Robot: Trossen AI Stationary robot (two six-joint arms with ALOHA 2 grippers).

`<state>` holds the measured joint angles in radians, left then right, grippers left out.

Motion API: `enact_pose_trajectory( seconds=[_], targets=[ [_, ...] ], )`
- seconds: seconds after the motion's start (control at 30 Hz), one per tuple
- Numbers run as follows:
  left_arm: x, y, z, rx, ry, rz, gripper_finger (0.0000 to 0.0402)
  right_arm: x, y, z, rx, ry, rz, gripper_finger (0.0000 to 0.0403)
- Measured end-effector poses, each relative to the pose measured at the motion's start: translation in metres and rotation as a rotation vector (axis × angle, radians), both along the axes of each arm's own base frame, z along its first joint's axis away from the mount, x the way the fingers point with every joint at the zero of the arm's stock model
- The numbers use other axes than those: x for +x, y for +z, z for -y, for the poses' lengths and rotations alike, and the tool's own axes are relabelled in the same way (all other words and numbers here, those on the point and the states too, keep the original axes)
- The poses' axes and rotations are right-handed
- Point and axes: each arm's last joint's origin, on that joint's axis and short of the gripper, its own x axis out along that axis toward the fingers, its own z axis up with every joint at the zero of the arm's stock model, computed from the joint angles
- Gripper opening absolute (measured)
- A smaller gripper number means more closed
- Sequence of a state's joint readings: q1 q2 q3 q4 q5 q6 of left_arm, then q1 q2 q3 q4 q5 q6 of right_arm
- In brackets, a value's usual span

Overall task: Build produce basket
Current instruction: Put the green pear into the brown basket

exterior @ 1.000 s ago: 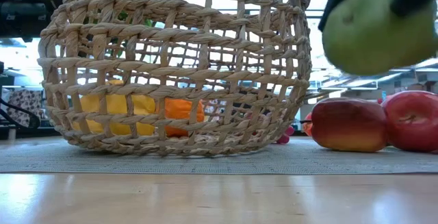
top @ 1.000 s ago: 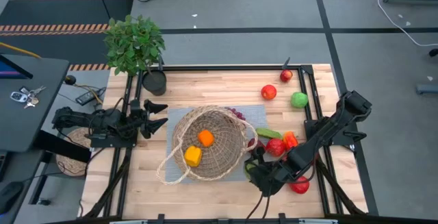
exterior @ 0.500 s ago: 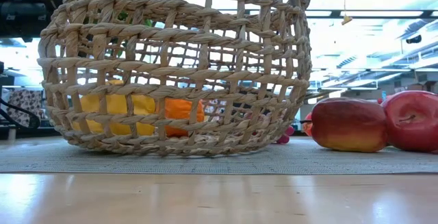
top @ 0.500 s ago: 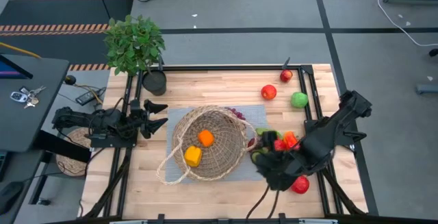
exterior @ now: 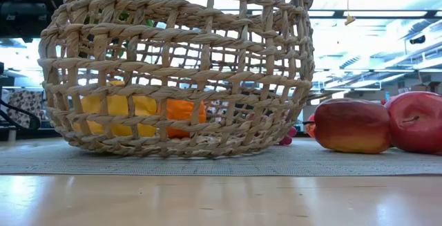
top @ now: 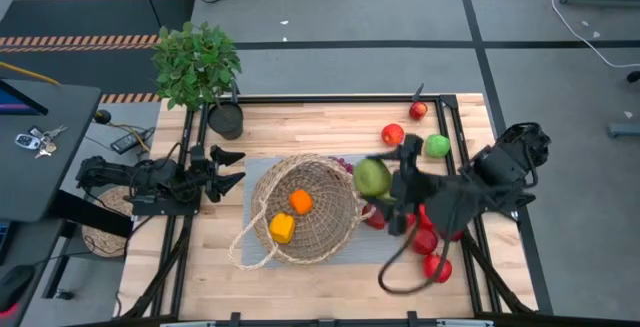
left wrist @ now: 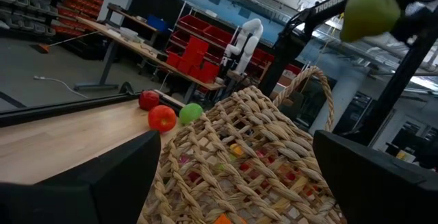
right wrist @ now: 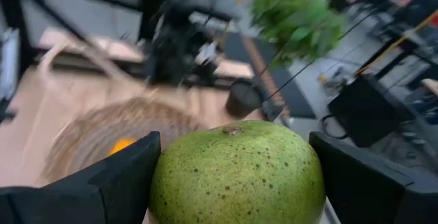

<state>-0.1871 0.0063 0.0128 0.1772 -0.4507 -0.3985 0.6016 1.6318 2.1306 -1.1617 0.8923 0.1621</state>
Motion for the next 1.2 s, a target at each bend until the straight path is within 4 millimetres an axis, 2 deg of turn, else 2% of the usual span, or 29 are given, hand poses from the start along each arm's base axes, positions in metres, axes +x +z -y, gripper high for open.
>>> enact_pose_trajectory(
  seconds=[0.27,0.4,0.63,0.77,1.2],
  targets=[
    [0.000,0.000,0.000,0.000,0.000,0.000,0.0389,0.024,0.013,0.028,0.081,-0.092,0.136,0.0362],
    [0.000,0.000,0.000,0.000,0.000,0.000,0.0389,0.033,0.018,0.034,0.154,-0.103,0.219,0.0362],
    [0.000,0.000,0.000,0.000,0.000,0.000,0.0389,0.052,0.016,0.033,0.155,-0.011,0.286,0.0362],
    [0.000,0.000,0.000,0.000,0.000,-0.001,0.0389,0.063,0.007,0.028,0.104,0.002,0.248,0.0362],
    [0.000,-0.001,0.000,0.003,0.000,-0.014,0.0389,0.068,0.002,0.026,0.066,0.040,0.217,0.0362]
  ],
)
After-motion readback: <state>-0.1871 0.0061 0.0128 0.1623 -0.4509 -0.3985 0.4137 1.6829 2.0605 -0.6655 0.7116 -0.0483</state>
